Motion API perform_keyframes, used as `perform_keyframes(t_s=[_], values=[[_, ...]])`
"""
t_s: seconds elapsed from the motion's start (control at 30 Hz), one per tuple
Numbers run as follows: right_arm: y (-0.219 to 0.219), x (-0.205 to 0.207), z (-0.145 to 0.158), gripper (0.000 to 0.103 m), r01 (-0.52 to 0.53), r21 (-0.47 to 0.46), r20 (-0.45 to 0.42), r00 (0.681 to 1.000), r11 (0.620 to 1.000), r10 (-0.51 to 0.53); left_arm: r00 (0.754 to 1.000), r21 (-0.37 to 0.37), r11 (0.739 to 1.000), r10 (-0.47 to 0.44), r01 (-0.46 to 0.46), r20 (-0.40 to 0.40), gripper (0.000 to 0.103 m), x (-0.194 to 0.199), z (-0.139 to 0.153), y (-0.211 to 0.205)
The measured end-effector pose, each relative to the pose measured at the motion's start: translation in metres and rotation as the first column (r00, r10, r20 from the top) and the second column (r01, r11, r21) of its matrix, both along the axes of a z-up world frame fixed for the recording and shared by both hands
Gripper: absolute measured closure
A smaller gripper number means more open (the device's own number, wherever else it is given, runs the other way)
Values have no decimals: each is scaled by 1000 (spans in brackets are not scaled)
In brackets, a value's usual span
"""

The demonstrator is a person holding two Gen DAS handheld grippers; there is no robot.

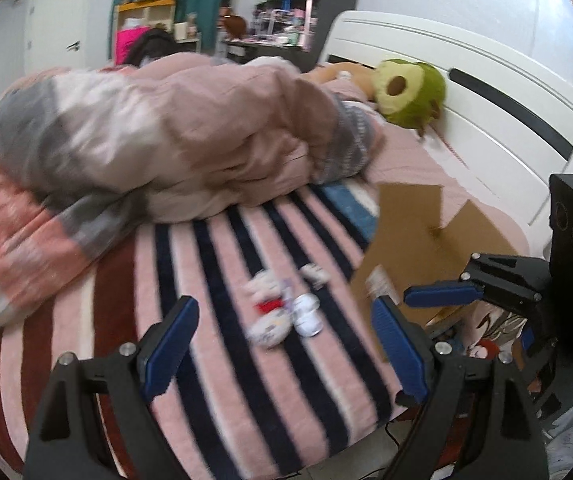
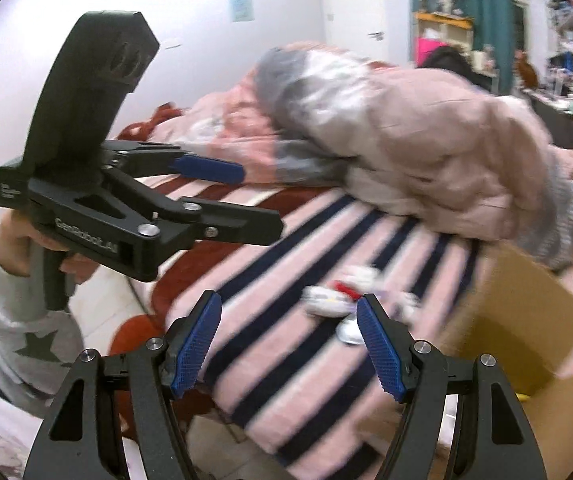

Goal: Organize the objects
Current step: 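Move the right gripper back to the Hello Kitty plush, then close the right gripper on the Hello Kitty plush and lift it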

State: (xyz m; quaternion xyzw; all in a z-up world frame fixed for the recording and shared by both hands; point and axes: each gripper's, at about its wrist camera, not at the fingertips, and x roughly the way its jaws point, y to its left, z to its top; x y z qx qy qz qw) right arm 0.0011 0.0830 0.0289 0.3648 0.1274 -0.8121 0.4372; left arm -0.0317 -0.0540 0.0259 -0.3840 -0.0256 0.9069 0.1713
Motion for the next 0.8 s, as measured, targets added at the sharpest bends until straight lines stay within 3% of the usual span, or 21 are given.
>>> perform_keyframes(t_s=[0.13,0.27,0.5,0.8], values=[[-37,-4,-32,35,-12,17,81,997,1000,10,999,21,999,30,-30,36,17,9,-28,-34],[-49,-31,-71,35,74,44,158,984,996,-81,996,60,997,33,-38,86,17,11,-53,-54],[-43,-75,-120,35,241,134,118,959,961,-257,988,83,996,24,-37,153,17,3,-86,-68],[-46,-97,-152,37,259,166,151,947,951,-284,980,99,995,15,-35,199,17,-17,-109,-78]])
